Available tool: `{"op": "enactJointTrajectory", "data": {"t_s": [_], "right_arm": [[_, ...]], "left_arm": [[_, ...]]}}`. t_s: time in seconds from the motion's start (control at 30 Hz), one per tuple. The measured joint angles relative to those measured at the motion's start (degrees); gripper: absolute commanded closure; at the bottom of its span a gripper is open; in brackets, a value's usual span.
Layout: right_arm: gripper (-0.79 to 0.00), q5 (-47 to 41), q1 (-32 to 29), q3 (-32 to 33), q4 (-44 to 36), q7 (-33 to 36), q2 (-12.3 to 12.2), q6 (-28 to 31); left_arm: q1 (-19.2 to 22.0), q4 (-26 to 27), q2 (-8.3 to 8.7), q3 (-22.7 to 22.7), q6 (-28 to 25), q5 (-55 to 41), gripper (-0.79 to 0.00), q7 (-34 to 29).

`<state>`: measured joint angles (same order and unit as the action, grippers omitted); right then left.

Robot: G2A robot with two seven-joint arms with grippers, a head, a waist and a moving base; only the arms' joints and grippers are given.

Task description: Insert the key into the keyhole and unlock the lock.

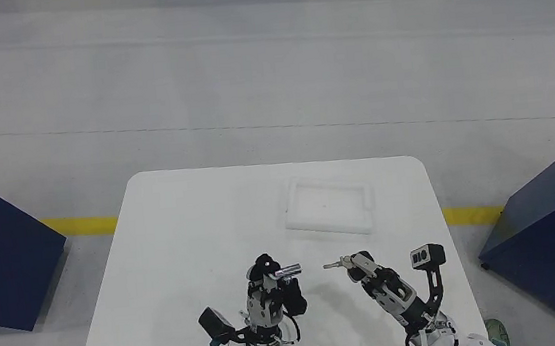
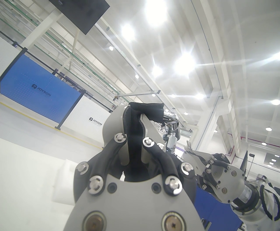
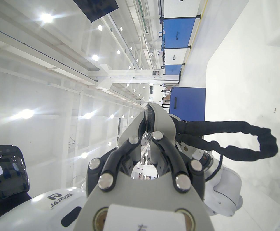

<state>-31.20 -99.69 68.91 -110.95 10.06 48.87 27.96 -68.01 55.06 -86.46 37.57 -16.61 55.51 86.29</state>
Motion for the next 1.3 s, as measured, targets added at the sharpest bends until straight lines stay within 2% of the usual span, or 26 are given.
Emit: {"op": "enactJointTrajectory", "data": {"t_s": [0.27, 0.6, 0.87, 1.3], "right_arm": [[0.0, 0.5, 0.2, 0.1, -0.1, -0.4, 0.1, -0.2], [0.0, 10.4, -1.2, -1.4, -0.9, -7.9, 1.7, 2.8], [0.0, 15.1, -0.4, -4.2, -0.1, -10.9, 3.3, 3.2], [0.0, 15.2, 1.0, -5.3, -0.1, -11.4, 5.0, 0.5]], "left_arm": [[0.0, 0.0, 0.0, 0.0, 0.0, 0.0, 0.0, 0.0], [0.0, 0.0, 0.0, 0.0, 0.0, 0.0, 0.0, 0.0], [0.0, 0.0, 0.0, 0.0, 0.0, 0.0, 0.0, 0.0], [0.0, 0.0, 0.0, 0.0, 0.0, 0.0, 0.0, 0.0]]}}
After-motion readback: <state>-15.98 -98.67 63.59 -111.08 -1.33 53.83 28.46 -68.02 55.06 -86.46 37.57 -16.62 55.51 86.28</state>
